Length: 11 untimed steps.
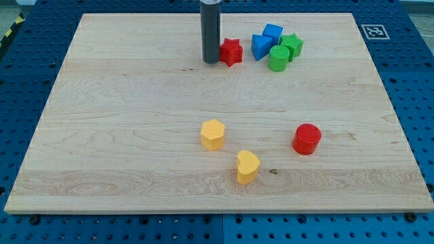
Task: Push red star towards top center of the board
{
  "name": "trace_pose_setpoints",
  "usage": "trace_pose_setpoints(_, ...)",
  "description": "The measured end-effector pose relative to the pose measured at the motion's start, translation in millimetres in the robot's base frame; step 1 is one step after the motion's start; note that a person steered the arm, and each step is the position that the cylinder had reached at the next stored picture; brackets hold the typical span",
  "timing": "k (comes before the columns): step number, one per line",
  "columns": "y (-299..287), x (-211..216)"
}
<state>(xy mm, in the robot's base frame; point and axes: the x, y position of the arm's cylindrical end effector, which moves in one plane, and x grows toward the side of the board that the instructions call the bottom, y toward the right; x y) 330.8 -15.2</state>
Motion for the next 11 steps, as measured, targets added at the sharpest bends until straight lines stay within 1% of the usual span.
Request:
trace_pose_setpoints(2,34,59)
trace_pose_setpoints(4,45,65)
trace_pose_setpoints(5,77,78)
trace_pose_setpoints(6,95,79)
trace_pose_setpoints(7,94,72)
trace_pose_setpoints(8,69,24)
trace_pose_setpoints(9,47,17)
trace_pose_setpoints(10,-1,-30)
trace_pose_setpoints(11,2,-28)
